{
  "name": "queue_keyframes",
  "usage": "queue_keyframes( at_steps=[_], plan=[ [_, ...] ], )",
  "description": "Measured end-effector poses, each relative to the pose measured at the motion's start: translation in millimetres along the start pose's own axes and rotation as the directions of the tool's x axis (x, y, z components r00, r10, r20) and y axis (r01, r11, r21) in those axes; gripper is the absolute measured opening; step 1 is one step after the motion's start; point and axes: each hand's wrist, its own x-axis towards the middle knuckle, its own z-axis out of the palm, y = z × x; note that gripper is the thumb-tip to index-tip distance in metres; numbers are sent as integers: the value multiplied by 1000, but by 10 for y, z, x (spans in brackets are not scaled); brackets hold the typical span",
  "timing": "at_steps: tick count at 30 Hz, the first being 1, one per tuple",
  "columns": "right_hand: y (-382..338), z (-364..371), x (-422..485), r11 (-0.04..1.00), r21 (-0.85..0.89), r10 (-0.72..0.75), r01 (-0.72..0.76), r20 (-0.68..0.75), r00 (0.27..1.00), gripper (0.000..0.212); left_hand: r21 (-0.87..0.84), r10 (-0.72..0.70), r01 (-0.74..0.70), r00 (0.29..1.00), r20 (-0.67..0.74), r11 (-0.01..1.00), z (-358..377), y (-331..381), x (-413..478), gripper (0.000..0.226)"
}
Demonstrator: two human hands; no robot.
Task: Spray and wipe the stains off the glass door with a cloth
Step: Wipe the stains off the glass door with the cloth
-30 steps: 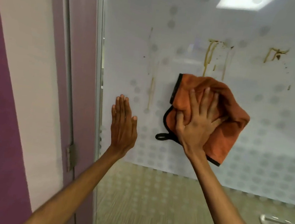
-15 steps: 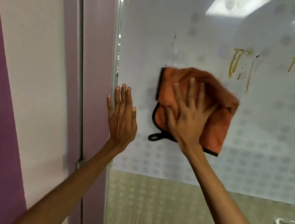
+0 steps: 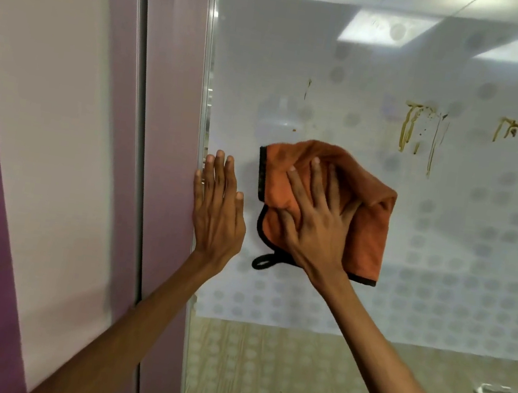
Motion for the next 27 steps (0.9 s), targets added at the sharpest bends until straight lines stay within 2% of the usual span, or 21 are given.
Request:
queue_keyframes(
  at_steps=[2,7,10,13,16,21,27],
  plan=[
    [105,-49,-29,999,7,-36,36,14,999,60,-17,18,-18,1000,-1,1000,-25,0,43,55],
    [41,-96,447,995,20,98,-97,-57,994,61,-7,10,-10,1000,-7,1000,-23,16,195,55],
    [-14,-62,351,1000,-6,-6,6,-15,1000,62,-1,22,-22,1000,-6,1000,-12,-5,184,55],
    [223,-97,183,990,-45,-130,131,24,991,61,10,43,-43,999,-16,999,-32,-22,220,55],
    [385,-187,416,998,-40,-41,40,-22,999,61,23,47,-46,998,-35,999,-62,-28,372,55],
    [216,-283,1080,995,-34,90,-93,-92,992,63,59,21,-17,998,-58,998,-77,51,652,54],
    [17,-302,1540,991,-57,114,-120,-95,989,73,54,22,-19,998,-54,998,-85,58,669,54]
  ],
)
